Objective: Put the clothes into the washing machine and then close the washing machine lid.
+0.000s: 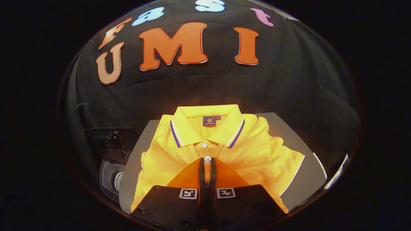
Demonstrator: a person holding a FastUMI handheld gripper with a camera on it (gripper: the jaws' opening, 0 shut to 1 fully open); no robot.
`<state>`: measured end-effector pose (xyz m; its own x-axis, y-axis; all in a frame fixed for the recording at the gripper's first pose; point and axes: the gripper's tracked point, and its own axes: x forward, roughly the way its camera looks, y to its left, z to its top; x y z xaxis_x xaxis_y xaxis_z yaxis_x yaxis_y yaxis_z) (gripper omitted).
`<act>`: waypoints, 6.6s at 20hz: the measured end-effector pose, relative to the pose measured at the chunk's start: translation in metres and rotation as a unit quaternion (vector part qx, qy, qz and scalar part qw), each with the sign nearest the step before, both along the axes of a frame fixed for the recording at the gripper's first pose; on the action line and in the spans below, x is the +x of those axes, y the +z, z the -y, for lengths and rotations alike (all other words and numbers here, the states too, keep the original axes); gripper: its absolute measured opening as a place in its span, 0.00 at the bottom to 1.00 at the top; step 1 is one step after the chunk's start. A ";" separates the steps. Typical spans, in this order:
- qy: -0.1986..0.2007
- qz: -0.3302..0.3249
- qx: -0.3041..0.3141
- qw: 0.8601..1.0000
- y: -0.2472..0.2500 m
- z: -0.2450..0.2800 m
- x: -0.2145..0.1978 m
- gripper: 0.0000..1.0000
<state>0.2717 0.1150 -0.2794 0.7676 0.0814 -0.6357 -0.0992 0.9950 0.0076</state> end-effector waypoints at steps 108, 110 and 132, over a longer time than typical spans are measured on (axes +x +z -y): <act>0.063 -0.102 0.027 0.992 -0.182 -0.377 -0.155 0.97; 0.070 -0.071 0.039 0.994 -0.156 -0.383 -0.156 0.98; 0.108 0.232 0.077 0.964 0.166 -0.413 -0.032 0.98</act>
<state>0.2394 0.5277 -0.1139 0.9211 0.3371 -0.1947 -0.3320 0.9414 0.0592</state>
